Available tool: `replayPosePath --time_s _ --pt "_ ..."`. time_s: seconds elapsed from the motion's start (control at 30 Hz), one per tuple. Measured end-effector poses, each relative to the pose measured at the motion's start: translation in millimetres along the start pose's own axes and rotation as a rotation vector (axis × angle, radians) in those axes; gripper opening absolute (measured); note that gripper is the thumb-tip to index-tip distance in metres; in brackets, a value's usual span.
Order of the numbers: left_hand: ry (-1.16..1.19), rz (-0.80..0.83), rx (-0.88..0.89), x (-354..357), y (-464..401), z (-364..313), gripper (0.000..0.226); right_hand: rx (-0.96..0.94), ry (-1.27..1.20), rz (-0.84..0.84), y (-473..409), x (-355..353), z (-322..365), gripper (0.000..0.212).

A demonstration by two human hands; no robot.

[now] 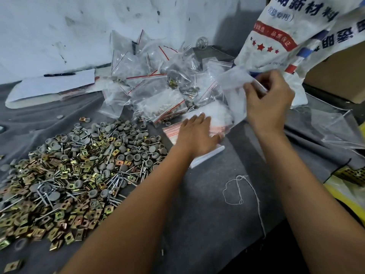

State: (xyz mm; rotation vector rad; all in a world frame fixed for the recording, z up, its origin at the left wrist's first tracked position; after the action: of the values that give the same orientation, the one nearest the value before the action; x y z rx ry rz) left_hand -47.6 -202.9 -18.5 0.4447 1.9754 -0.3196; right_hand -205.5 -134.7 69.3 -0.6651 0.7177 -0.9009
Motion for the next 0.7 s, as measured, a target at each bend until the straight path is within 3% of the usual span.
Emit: replayPosePath --time_s 0.07,0.13,0.2,0.23,0.3,0.33,0.4,0.5,0.57,0.7 --pt "0.556 -0.031 -0.108 -13.2 -3.0 -10.8 0.043 -0.210 0.037 0.138 1.5 8.0 22.6 0.016" --pt "1.140 -0.182 -0.397 -35.7 -3.8 -4.5 0.032 -0.325 0.045 0.435 12.8 22.7 36.0 0.016" --pt "1.403 -0.329 -0.647 -53.8 -1.8 16.3 0.028 -0.334 0.058 0.784 30.0 37.5 40.3 0.015" --pt "1.372 -0.370 -0.698 -61.8 0.3 24.8 0.028 -0.325 0.076 0.911 38.7 43.2 39.3 0.019" --pt "1.176 -0.400 -0.675 -71.7 8.4 38.7 0.034 -0.321 0.145 0.976 50.7 51.9 36.6 0.039" --pt "1.042 -0.410 -0.637 -75.8 16.0 42.6 0.033 -0.313 0.178 0.925 53.1 54.2 37.4 0.041" --pt "0.779 -0.438 -0.534 -81.0 30.2 47.5 0.037 -0.265 0.184 0.695 51.2 50.6 40.6 0.023" --pt "0.571 -0.595 -0.388 -97.7 56.6 59.3 0.039 -0.150 -0.074 0.390 44.1 39.1 64.2 0.006" --pt "0.689 -0.595 -0.297 -108.5 75.2 68.1 0.039 -0.020 -0.358 0.398 43.0 41.3 84.3 0.008" --pt "1.192 -0.329 -0.231 -122.2 118.5 88.2 0.045 0.212 -0.801 0.712 67.2 63.4 129.6 0.015"
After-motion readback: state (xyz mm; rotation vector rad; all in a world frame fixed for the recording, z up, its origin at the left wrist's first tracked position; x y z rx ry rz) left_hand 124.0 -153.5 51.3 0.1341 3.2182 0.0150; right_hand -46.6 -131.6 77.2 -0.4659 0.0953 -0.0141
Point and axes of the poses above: each hand's wrist, its own y-axis away from the middle knuckle, its own x-axis out of the palm, z = x × y, the point moved 3 cm from there along -y, towards the middle knuckle, and after that the axes turned 8 degrees about -x, right-handed, at the moved point
